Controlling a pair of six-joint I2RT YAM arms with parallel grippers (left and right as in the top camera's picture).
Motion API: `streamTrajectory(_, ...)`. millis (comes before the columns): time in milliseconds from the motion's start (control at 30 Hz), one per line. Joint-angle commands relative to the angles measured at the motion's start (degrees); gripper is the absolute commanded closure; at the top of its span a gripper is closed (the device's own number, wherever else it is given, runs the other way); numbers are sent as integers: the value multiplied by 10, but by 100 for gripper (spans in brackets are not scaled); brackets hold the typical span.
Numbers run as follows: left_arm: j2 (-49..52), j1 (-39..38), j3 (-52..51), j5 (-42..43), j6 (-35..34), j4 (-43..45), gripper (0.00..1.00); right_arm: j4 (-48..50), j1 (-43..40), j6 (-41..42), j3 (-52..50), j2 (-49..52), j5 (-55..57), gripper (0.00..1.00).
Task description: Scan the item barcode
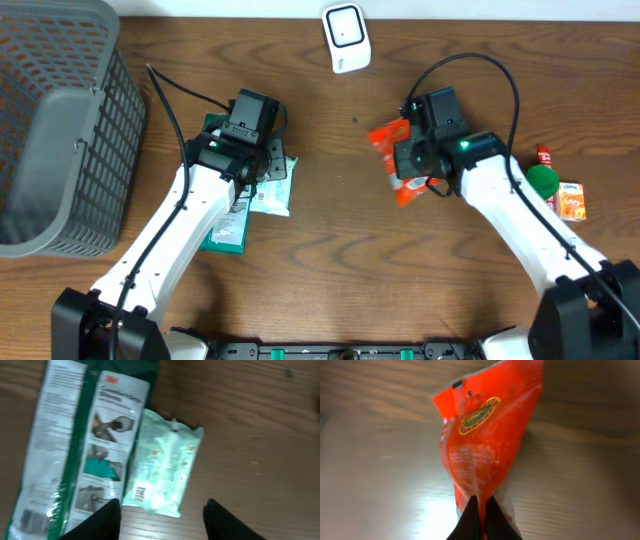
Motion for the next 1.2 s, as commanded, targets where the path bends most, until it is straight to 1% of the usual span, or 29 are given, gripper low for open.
streamTrajectory(0,5,3,-1,-49,2,-5,43,-6,32,19,-1,6,192,99)
streamTrajectory(133,5,3,-1,-49,2,-5,42,-6,66,44,-1,29,259,99)
streamTrajectory(300,5,3,-1,-49,2,-5,41,2,118,47,-1,72,360,99)
streamTrajectory(467,5,3,-1,-50,2,-6,41,36,166,45,-1,127,397,99)
streamTrajectory(567,5,3,-1,-68,2,-7,41,63,188,41,-1,150,389,99)
streamTrajectory(633,5,3,-1,-81,2,-10,41,81,203,41,-1,155,358,99)
streamTrajectory(800,5,3,-1,-81,2,-14,41,112,233,41,5,150,274,98)
streamTrajectory(900,5,3,-1,-83,2,-17,41,112,240,41,12,146,247,91)
streamTrajectory(967,5,5,-1,-83,2,-17,41,110,239,41,17,146,220,81)
streamTrajectory(1000,5,5,-1,-83,2,-17,41,107,238,41,21,145,207,78)
streamTrajectory(1067,5,5,-1,-83,2,-17,40,95,233,41,32,144,170,61)
streamTrajectory(1100,5,5,-1,-83,2,-17,40,86,229,39,40,143,147,57)
streamTrajectory(1167,5,5,-1,-82,2,-17,39,65,221,26,58,138,96,52)
